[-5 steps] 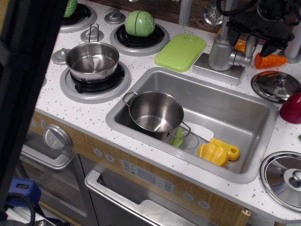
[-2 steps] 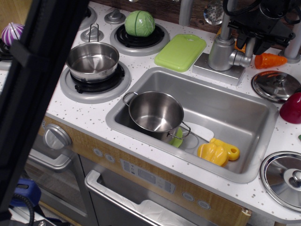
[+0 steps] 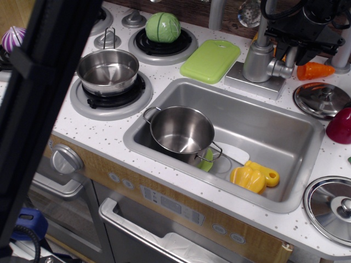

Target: Turn lever vertical to front

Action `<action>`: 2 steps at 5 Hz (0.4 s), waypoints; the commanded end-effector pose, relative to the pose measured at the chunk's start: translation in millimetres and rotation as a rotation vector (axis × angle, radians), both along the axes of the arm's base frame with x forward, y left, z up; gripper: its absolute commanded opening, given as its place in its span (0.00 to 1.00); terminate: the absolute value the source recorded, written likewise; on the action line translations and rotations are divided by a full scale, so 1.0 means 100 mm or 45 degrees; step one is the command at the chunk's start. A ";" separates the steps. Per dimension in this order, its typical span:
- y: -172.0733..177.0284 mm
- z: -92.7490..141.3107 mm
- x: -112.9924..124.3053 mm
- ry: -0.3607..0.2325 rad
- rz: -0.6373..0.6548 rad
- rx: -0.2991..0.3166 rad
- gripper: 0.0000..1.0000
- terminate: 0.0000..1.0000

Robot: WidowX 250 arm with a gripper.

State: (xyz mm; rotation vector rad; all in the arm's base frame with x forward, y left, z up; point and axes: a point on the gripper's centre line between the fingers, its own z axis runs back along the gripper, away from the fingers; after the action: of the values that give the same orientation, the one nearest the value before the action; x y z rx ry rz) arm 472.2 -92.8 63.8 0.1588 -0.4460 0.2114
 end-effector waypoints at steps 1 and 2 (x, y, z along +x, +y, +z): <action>-0.13 0.20 -0.16 0.058 0.025 -0.125 0.00 0.00; -0.14 0.15 -0.21 0.150 0.039 -0.202 0.00 0.00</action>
State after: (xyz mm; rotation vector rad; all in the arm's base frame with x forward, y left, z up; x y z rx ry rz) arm 449.1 -98.5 51.7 0.0145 -0.2464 0.2928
